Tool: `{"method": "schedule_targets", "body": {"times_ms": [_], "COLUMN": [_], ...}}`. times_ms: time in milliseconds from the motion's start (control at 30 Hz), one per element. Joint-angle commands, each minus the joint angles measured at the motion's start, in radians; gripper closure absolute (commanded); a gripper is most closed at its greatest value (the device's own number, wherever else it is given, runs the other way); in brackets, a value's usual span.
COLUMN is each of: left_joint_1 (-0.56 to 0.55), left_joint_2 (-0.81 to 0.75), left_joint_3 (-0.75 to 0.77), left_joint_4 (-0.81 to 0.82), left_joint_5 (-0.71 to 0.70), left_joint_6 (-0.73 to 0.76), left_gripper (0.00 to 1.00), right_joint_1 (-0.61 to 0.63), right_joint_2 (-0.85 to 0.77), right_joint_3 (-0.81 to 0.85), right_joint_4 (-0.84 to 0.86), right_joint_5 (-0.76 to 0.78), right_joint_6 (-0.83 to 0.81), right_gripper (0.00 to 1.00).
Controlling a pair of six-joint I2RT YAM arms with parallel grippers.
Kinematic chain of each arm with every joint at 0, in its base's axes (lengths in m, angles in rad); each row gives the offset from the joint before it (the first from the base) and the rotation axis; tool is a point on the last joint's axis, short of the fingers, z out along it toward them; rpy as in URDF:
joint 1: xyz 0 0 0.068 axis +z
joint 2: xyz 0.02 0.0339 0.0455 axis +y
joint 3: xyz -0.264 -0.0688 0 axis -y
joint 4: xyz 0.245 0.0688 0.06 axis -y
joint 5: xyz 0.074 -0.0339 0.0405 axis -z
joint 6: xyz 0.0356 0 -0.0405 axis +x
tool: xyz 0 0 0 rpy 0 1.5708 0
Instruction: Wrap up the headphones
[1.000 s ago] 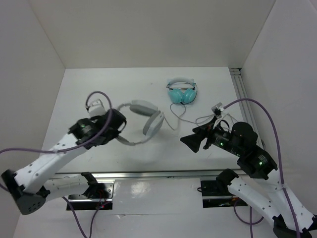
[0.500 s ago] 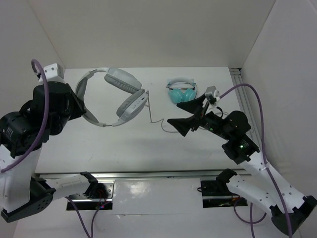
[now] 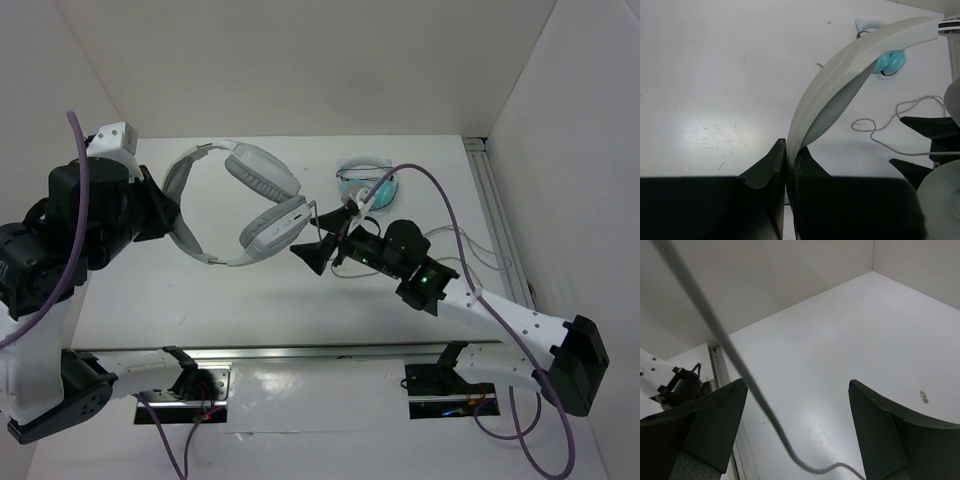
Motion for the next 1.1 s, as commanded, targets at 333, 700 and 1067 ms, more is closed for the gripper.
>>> {"method": "schedule_targets", "body": {"times_ms": [333,700,1067], "left_joint_1": [0.006,0.006,0.006], "left_joint_2": [-0.084,-0.103,-0.121], "left_joint_3": [0.053,0.064,0.055], "left_joint_4": [0.068,0.068,0.068], "left_joint_5": [0.034,0.025,-0.059], "left_joint_6": [-0.058,-0.086,-0.106], "left_gripper": [1.00,1.00,1.00], "right_joint_1": [-0.032,-0.144,-0.164], "right_joint_2": [0.138,0.294,0.345], "right_joint_3": [-0.097,-0.168,-0.185], "right_joint_4": [0.310,0.490,0.502], "right_joint_5": [0.065,-0.009,-0.028], "right_joint_6": [0.025,0.148,0.177], "right_gripper": [0.22,0.32,1.00]}}
